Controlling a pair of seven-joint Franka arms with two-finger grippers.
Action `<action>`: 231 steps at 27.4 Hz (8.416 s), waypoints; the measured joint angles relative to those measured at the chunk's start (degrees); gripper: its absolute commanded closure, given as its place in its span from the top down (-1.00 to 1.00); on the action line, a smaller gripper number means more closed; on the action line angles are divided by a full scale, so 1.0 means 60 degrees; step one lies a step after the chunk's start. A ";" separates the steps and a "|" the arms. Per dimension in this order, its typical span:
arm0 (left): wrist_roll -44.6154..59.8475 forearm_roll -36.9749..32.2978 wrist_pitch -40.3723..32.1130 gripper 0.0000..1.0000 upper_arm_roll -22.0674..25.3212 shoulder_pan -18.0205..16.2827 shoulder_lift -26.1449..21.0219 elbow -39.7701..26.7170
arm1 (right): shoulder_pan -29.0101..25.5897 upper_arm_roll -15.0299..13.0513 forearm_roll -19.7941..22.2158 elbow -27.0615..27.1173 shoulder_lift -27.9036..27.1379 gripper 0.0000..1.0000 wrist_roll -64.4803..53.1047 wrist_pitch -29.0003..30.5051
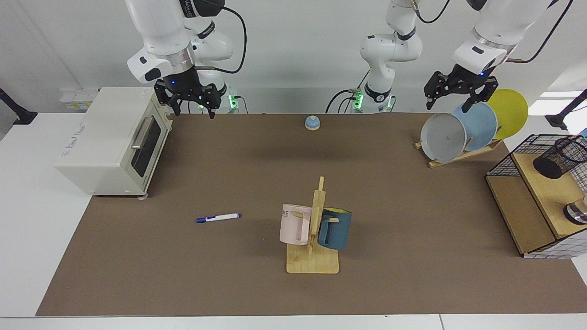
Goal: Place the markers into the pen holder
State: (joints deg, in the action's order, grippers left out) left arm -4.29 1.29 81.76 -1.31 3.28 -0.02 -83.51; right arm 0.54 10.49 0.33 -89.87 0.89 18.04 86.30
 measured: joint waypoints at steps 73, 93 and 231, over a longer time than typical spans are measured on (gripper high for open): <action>0.0009 0.0000 -0.0070 1.00 0.0099 -0.0007 0.0078 -0.0115 | -0.0631 -0.0013 -0.1012 -0.3559 -0.4066 1.00 1.2403 0.8818; 0.0006 0.0000 -0.0075 1.00 0.0099 -0.0007 0.0253 -0.0374 | -0.0644 -0.0021 -0.0970 -0.3253 -0.4118 0.84 1.1972 0.8824; -0.7586 0.1970 0.3459 0.94 -0.1793 0.2435 -0.0126 -0.1603 | 0.3219 0.0371 -0.2374 -0.1887 -0.0264 -1.00 1.4699 0.4228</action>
State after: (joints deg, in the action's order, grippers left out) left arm -49.80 13.11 102.52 -12.06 17.89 -0.78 -93.13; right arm 19.86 12.72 -13.91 -101.19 -0.69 106.24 111.66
